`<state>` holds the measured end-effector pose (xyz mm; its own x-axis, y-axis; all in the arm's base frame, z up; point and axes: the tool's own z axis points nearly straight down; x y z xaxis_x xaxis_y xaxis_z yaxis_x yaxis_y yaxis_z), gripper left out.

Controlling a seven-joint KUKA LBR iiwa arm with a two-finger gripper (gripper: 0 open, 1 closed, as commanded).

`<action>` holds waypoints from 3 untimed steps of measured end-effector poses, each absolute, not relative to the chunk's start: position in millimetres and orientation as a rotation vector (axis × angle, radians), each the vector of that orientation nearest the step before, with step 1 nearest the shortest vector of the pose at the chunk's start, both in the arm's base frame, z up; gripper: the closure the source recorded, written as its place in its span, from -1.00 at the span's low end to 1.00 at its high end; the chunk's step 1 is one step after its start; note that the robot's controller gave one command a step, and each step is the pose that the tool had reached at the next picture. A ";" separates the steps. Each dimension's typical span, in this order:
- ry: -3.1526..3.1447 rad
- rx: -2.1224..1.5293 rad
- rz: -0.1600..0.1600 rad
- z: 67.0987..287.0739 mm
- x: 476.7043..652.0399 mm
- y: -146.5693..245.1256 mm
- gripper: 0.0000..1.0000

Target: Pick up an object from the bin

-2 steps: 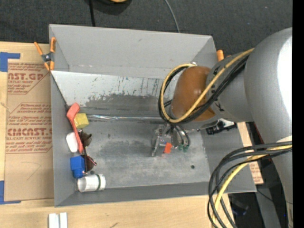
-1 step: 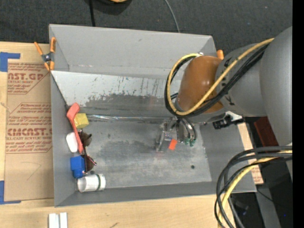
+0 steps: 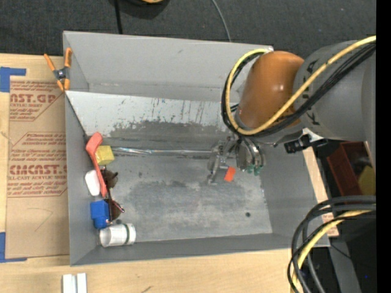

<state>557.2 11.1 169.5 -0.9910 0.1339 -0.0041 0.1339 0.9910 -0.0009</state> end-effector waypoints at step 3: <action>3.123 0.313 0.000 141.0 552.5 12.9 1.00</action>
Offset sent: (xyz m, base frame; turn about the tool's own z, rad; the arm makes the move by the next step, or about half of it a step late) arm -0.0067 0.0019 -0.0244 0.0669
